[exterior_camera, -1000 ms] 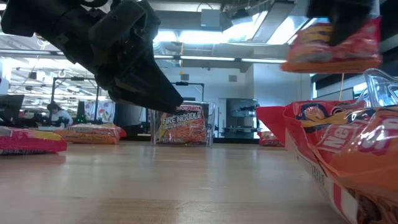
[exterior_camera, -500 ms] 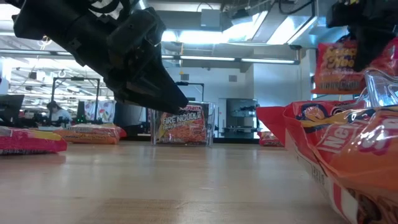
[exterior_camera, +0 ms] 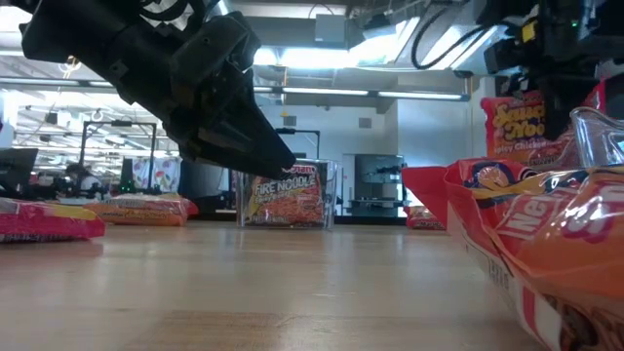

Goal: Sort Maruchan noodles
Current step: Put the orange noodle pack into the middle transparent bin

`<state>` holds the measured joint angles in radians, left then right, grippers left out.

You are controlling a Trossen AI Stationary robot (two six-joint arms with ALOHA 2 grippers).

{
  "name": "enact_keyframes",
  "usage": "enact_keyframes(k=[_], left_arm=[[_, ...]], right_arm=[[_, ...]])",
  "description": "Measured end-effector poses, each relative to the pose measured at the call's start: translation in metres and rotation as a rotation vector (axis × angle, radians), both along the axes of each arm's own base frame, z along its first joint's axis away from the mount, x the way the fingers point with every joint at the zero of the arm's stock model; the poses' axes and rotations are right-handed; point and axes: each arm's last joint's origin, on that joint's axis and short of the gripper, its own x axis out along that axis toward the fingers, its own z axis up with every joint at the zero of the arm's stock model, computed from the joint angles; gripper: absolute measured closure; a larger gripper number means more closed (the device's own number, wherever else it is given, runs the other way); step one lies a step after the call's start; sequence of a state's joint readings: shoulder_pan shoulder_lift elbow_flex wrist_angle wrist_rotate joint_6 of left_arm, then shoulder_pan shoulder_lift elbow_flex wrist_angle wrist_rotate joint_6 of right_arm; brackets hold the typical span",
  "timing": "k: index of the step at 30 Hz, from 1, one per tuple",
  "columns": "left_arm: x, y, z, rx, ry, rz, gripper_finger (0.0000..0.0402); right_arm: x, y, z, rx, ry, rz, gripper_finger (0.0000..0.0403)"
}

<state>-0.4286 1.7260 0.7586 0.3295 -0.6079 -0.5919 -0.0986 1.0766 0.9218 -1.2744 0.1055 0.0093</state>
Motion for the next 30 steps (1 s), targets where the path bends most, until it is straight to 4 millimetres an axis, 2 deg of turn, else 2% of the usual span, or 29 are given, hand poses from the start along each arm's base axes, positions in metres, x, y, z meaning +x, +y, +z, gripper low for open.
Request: enact_keyframes(k=[8, 16, 20, 30], left_arm=[[-0.001, -0.002, 0.0, 0.002, 0.003, -0.007, 0.0216], [-0.001, -0.003, 0.0, -0.006, 0.008, -0.021, 0.0216], [0.0, -0.001, 0.0, -0.006, 0.009, -0.017, 0.0216], [0.0, -0.001, 0.0, -0.01, 0.004, -0.017, 0.0216]], right_arm=[[0.018, -0.002, -0.018, -0.01, 0.041, 0.042, 0.0307], [0.01, -0.001, -0.056, -0.006, 0.092, 0.07, 0.0307], [0.017, -0.002, -0.057, -0.016, 0.052, 0.075, 0.0307], [0.031, -0.004, -0.071, -0.03, 0.093, 0.122, 0.03]])
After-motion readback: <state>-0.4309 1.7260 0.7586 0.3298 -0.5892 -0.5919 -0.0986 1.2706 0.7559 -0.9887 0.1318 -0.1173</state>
